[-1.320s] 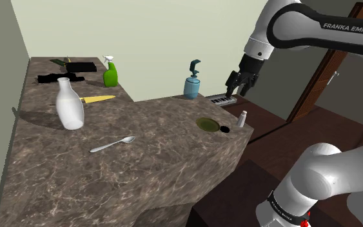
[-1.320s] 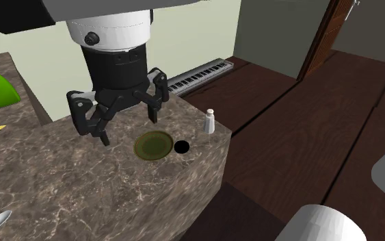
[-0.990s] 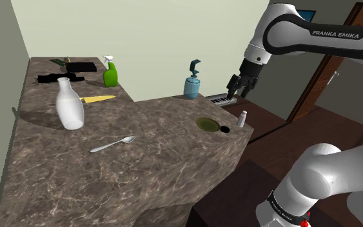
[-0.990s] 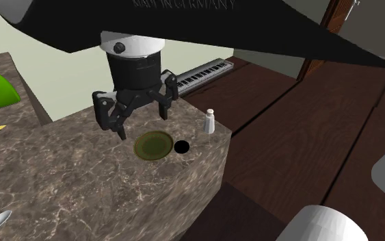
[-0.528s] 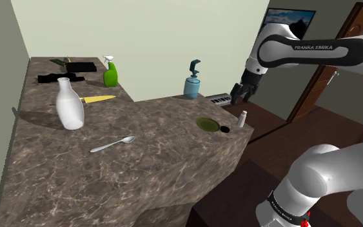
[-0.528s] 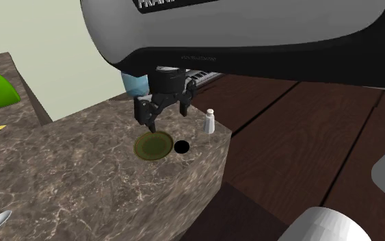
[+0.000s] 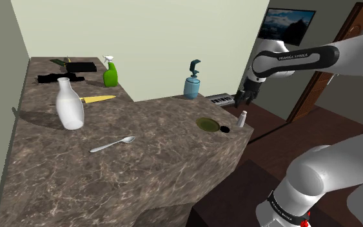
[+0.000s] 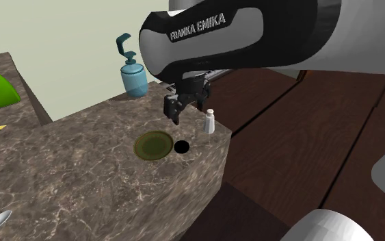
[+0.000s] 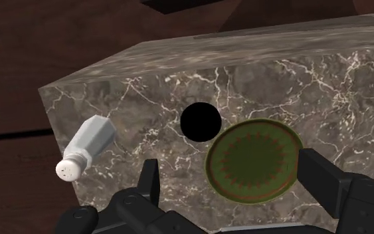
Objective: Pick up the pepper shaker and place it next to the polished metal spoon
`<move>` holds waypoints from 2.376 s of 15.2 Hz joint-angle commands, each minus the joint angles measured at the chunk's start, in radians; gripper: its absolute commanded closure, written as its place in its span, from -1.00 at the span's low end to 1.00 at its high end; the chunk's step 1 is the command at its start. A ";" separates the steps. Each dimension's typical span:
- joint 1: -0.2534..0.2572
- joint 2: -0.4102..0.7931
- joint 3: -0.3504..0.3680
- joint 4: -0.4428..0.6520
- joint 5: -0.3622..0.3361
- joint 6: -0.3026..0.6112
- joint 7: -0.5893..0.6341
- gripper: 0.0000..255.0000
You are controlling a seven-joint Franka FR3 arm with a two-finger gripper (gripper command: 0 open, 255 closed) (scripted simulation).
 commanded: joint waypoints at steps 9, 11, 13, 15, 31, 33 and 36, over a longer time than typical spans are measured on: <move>-0.050 0.272 -0.154 0.097 -0.016 0.199 -0.176 -1.00; -0.057 0.336 -0.182 0.130 0.000 0.234 -0.219 -1.00; -0.064 0.391 -0.203 0.160 0.019 0.260 -0.256 -1.00; -0.064 0.410 -0.206 0.151 0.028 0.288 -0.262 -1.00; -0.064 0.469 -0.213 0.131 0.058 0.363 -0.285 1.00; -0.064 0.469 -0.213 0.131 0.058 0.363 -0.285 1.00; -0.064 0.469 -0.213 0.131 0.058 0.363 -0.285 1.00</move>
